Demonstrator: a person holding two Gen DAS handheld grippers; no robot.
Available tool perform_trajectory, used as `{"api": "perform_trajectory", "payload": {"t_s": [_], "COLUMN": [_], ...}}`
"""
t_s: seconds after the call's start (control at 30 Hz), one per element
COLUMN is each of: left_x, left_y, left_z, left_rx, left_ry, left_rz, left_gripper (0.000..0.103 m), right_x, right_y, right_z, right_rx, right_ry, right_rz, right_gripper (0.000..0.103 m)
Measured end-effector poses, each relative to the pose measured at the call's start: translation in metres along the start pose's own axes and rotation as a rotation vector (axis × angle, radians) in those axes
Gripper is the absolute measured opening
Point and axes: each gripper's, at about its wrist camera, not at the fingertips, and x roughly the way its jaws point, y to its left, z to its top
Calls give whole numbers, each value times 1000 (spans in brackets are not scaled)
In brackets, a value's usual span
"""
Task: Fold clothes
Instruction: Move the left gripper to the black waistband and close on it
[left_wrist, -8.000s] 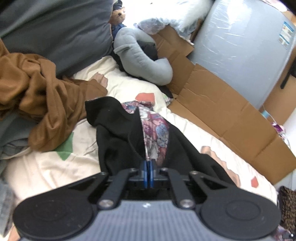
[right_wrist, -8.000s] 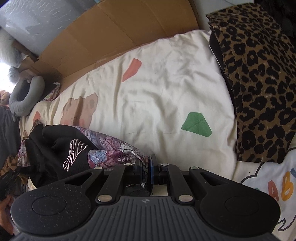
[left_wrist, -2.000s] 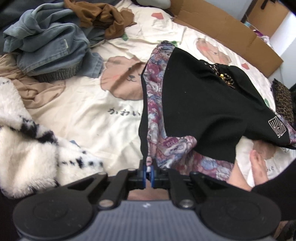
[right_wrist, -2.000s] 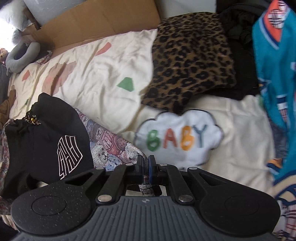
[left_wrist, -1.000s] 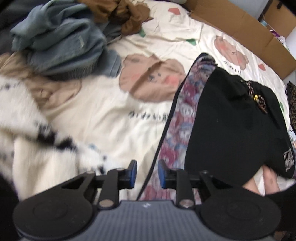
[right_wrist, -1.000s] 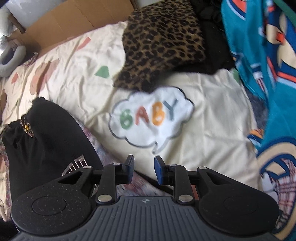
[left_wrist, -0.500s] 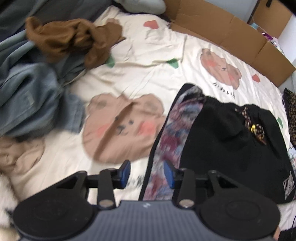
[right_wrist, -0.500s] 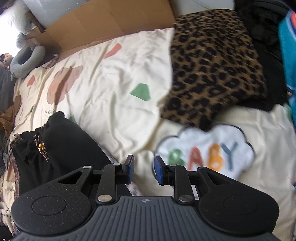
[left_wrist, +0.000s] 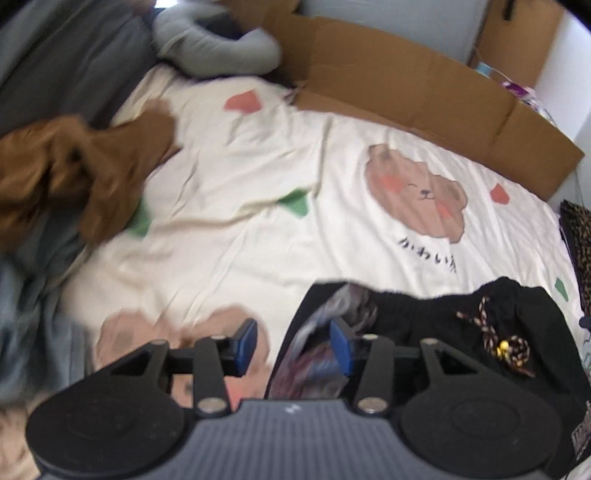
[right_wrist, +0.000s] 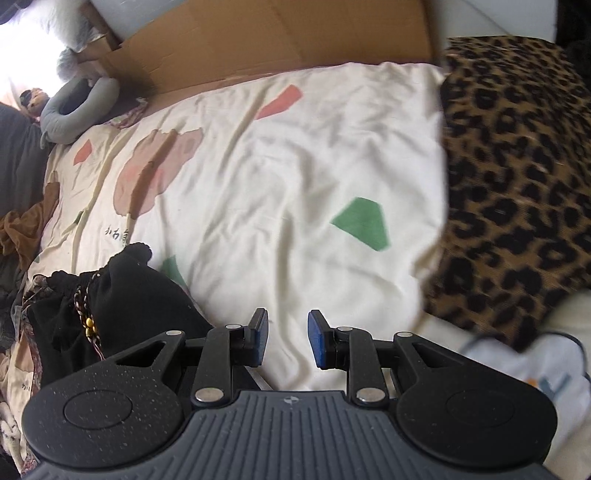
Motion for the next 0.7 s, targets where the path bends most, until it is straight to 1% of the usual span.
{"api": "perform_trajectory", "payload": {"t_s": [0.1, 0.27, 0.37, 0.43, 0.5, 0.57, 0.67, 0.7], "left_x": [11, 28, 45, 55, 61, 64, 67, 67], "left_y": [-14, -33, -39, -41, -40, -39, -38, -37], "left_z": [15, 28, 27, 24, 20, 13, 4, 2], "left_rx": [58, 147, 176, 198, 184, 191, 205, 204], "left_ry": [-7, -24, -21, -26, -22, -7, 15, 22], "left_rz": [-4, -45, -66, -59, -67, -80, -91, -100], "left_gripper": [47, 47, 47, 47, 44, 44, 38, 35], "right_x": [14, 31, 39, 46, 52, 58, 66, 68], "right_y": [8, 19, 27, 32, 36, 43, 56, 59], "right_z": [3, 10, 15, 18, 20, 20, 18, 18], "right_rx": [-17, -44, -67, -78, -79, -99, -146, -158], "right_ry": [4, 10, 14, 16, 20, 36, 58, 62], "right_rz": [21, 46, 55, 61, 68, 77, 86, 90], "right_gripper": [30, 30, 30, 30, 30, 30, 30, 30]}}
